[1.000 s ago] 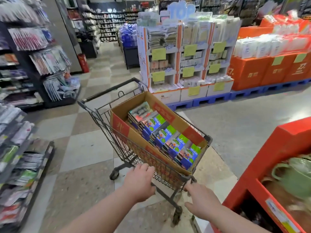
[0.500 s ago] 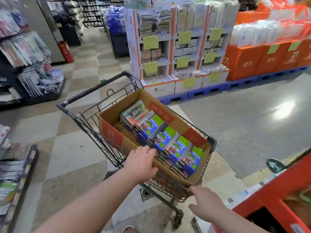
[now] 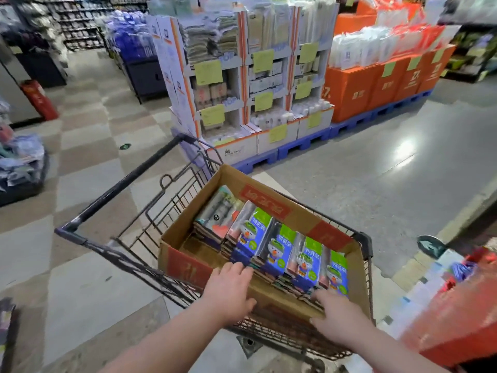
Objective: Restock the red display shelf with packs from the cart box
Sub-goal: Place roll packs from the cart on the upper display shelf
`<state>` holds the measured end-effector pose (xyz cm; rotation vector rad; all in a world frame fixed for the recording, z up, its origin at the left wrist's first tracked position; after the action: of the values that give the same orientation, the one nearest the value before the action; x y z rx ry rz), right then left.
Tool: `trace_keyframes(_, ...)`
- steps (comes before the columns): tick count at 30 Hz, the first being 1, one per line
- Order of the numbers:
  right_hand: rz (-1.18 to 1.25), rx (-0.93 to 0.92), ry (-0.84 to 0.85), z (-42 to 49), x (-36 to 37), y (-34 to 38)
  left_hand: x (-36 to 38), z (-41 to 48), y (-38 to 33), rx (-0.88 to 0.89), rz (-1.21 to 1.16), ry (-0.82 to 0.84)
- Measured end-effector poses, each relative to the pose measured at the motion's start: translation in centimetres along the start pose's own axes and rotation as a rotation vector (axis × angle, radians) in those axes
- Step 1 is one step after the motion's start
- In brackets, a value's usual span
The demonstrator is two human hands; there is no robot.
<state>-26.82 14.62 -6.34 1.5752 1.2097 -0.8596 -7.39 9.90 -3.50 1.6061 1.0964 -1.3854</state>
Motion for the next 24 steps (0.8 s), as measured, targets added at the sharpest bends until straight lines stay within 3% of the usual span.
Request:
trace_keyframes(11, 0.03, 0.055, 0.084, 5.7, 0.7, 2.4, 2.6, 4.8, 4.3, 0.008, -0.049, 0.084)
trace_keyframes(24, 0.162, -0.042, 0.215, 17.7, 1.8, 4.9, 2.2, 15.7, 14.1, -0.32, -0.053, 0.076)
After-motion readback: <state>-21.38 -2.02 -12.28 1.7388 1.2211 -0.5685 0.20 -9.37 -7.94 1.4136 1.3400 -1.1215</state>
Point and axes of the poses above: each hand's wrist, its own z-axis towards the middle knuckle, its own x-axis out of the palm, y = z × x, the point moved 9 cm from there along z, towards the middle knuckle, and after that the axes turned 10 degrees about -y, right-handed, at the moved point
